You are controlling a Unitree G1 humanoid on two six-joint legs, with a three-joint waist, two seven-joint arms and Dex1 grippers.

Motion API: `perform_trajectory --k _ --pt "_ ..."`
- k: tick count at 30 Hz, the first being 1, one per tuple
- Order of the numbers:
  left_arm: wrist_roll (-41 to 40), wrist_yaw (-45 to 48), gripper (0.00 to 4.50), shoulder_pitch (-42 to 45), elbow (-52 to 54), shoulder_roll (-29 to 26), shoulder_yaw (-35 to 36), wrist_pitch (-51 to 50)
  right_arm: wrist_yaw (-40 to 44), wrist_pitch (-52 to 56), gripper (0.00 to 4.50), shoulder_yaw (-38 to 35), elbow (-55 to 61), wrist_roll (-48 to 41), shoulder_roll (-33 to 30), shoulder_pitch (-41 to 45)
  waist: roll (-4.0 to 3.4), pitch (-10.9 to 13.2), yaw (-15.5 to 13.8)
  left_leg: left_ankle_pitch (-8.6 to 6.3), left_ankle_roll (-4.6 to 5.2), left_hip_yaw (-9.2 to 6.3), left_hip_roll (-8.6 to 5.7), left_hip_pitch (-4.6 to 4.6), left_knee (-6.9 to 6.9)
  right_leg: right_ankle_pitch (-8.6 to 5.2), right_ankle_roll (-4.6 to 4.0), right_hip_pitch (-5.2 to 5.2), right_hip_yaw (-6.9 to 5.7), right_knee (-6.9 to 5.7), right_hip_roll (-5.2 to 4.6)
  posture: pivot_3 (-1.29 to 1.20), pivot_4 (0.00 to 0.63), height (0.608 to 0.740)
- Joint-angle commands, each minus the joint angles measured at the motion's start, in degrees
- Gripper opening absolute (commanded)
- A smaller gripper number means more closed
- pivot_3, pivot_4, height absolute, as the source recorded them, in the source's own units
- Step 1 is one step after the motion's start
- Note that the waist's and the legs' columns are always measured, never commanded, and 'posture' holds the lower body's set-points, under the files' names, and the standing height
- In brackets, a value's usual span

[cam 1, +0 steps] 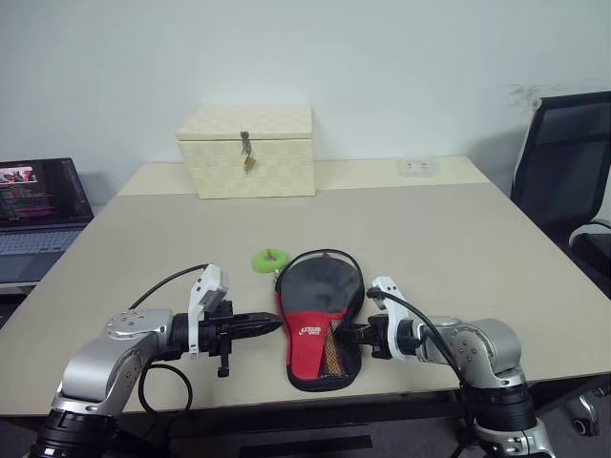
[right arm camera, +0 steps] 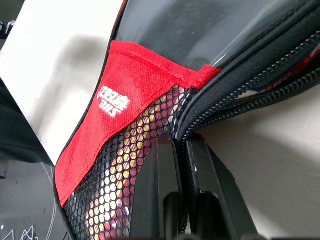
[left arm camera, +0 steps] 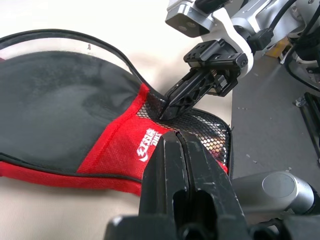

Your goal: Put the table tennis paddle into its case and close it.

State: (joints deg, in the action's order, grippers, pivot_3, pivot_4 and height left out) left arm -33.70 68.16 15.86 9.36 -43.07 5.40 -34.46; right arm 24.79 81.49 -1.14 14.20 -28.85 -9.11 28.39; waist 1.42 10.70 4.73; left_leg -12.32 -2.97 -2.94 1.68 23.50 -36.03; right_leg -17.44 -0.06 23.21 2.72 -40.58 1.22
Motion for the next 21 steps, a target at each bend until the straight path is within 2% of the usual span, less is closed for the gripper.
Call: perform_trajectory --k 1,12,15,18,19,21 --pt "-0.82 0.14 0.00 -0.07 2.33 -1.15 0.78 0.49 -0.28 1.70 0.01 -0.93 4.12 -2.29 0.02 -1.45 0.00 0.00 -0.02 0.00 0.00 -0.01 0.00 0.01 0.00 0.00 0.00 0.00 -0.01 0.03 0.00 0.00 0.150 0.740" --pt "-0.40 -0.08 0.00 0.38 1.56 -1.01 0.49 0.96 -3.11 2.52 0.01 -1.74 4.97 -2.79 1.53 -1.73 0.00 0.00 -0.02 0.00 0.00 -0.04 0.00 0.06 0.03 0.00 0.00 0.00 -0.04 0.12 -0.01 0.00 0.150 0.740" --pt "-0.39 -0.37 0.00 0.24 1.45 -0.88 0.64 1.06 -3.65 3.41 0.75 -3.47 6.02 -3.36 1.82 -1.76 0.00 0.00 -0.03 0.00 0.00 -0.05 0.00 0.06 0.03 0.00 0.00 0.00 -0.04 0.12 -0.01 0.00 0.150 0.740" --pt "-0.68 -1.45 0.00 0.09 1.15 -0.14 1.22 1.03 -2.23 3.52 1.74 -4.74 8.85 -5.76 2.27 -2.90 0.00 0.00 -0.03 0.00 0.00 -0.05 0.00 0.07 0.03 0.00 0.00 0.00 -0.05 0.12 -0.01 0.00 0.150 0.740" --pt "-0.84 -1.76 0.00 0.01 1.14 0.00 1.38 0.99 -0.70 2.96 2.17 -4.09 10.55 -6.97 1.05 -3.43 0.00 0.00 -0.04 0.00 0.00 -0.06 0.01 0.07 0.03 0.00 0.01 0.00 -0.05 0.13 -0.01 0.00 0.150 0.740" --pt "-1.01 -2.12 0.00 -0.27 1.22 0.00 1.60 0.97 3.57 0.27 2.77 -0.84 14.53 -8.60 -4.21 -4.43 -0.02 0.01 -0.09 0.00 0.00 -0.08 0.00 0.11 0.04 0.00 0.01 0.00 -0.08 0.17 -0.01 0.00 0.150 0.740"
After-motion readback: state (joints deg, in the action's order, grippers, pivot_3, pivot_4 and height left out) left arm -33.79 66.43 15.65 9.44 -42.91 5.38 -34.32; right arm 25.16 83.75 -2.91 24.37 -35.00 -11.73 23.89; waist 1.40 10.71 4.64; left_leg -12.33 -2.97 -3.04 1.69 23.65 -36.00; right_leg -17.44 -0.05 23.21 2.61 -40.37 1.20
